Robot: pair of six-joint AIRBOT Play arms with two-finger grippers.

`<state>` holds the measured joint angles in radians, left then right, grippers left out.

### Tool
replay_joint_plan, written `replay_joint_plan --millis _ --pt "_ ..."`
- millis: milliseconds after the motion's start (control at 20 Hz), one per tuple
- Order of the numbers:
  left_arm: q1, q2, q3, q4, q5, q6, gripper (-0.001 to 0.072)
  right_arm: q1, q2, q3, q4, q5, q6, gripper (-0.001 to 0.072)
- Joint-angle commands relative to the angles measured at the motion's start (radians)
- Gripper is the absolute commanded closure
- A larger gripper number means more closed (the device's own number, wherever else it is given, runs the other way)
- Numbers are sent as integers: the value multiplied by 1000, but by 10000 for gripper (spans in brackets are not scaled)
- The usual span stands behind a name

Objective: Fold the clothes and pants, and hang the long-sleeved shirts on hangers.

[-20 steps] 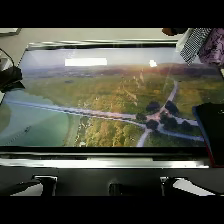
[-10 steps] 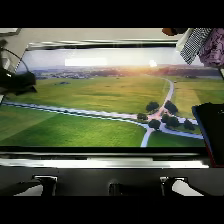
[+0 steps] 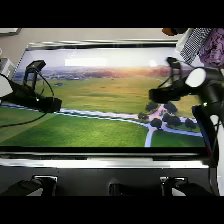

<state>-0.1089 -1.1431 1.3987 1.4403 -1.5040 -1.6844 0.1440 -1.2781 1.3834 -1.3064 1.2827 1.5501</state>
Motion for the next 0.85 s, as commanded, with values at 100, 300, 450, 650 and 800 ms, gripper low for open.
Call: replay_joint_plan --millis 100,300,450,650,800 --pt "-21 20 -26 1 -6 5 689 124 3 1 9 29 -66 681" --pt "-21 17 -26 1 -6 5 689 124 3 1 8 27 -66 681" --pt "-21 17 -26 1 -6 5 689 124 3 1 8 27 -66 681" --pt "-21 17 -26 1 -6 5 689 124 3 1 8 27 -66 681" --pt "-21 17 -26 1 -6 5 689 124 2 1 8 27 -66 681"
